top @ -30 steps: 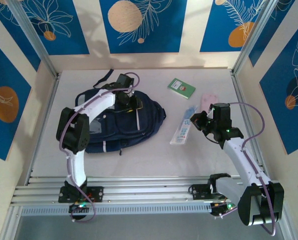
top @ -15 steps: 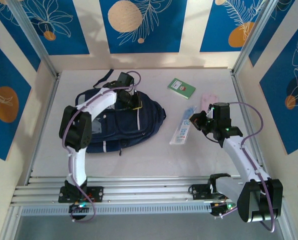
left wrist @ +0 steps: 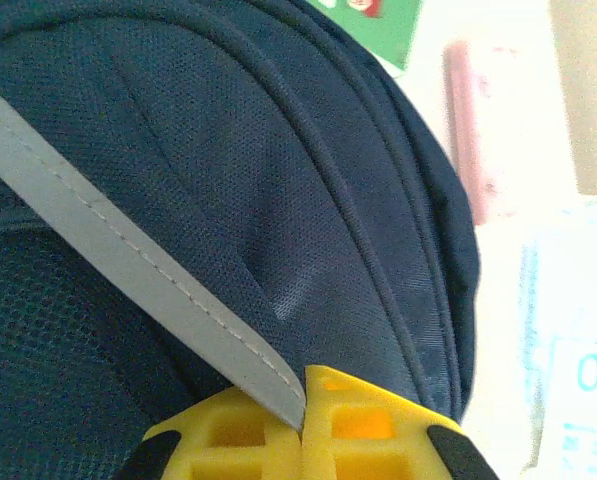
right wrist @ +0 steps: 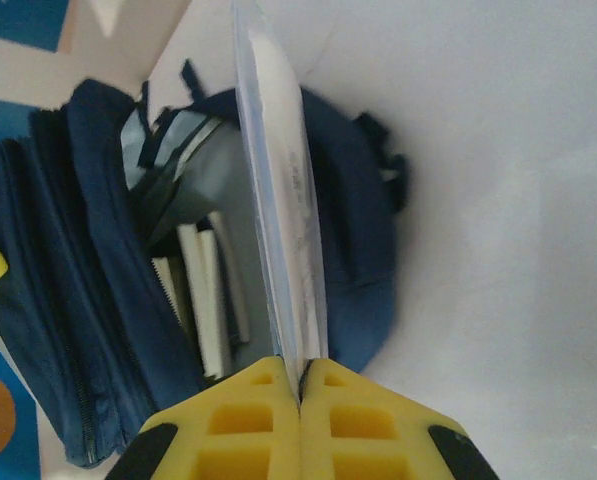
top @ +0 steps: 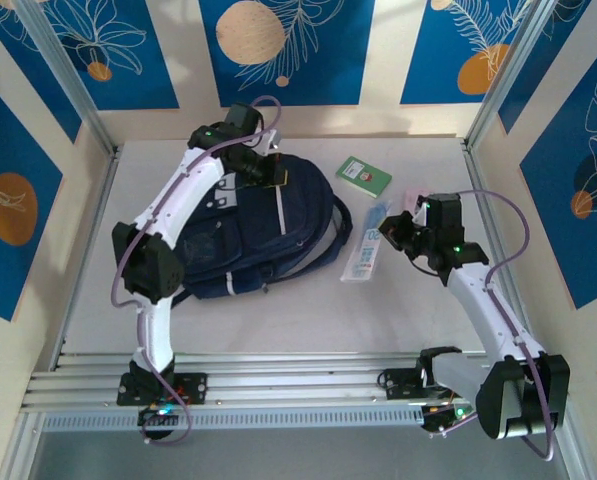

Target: Pack the student bag

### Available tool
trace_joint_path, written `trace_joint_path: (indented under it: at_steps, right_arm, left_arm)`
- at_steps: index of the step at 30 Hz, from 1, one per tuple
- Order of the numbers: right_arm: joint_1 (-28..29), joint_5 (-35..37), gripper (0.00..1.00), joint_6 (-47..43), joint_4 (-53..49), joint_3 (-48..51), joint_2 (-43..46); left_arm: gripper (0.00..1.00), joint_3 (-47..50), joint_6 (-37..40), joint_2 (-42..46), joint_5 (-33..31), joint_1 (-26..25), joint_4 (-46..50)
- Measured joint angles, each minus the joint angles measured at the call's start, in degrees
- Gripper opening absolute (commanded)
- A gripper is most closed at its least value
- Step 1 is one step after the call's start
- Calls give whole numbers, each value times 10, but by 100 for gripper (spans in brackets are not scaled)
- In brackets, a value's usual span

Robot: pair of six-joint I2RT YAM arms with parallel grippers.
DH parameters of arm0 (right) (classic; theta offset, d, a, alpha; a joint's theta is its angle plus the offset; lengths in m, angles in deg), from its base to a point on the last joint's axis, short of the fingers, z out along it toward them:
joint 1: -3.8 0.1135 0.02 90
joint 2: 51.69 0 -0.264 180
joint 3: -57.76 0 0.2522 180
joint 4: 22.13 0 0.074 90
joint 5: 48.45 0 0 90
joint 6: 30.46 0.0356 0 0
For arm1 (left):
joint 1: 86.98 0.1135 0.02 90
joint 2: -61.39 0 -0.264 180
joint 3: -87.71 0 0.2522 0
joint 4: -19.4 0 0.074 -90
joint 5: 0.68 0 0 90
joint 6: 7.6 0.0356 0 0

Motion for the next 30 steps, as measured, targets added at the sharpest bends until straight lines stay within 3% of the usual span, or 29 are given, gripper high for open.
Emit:
trace_joint_path:
  at_steps: [14,22,30]
  right_arm:
    - [57,-56,0,-10,58,-50,-55]
    - [125,-97,0,57,161,-50,-165]
    - [158,-110,0,109,231,-86,-276]
  left_arm:
    - [0,53,21,125,111,18,12]
    - [0,60,-17,126,158,32,-19]
    - [0,61,-44,126,184,49,-42]
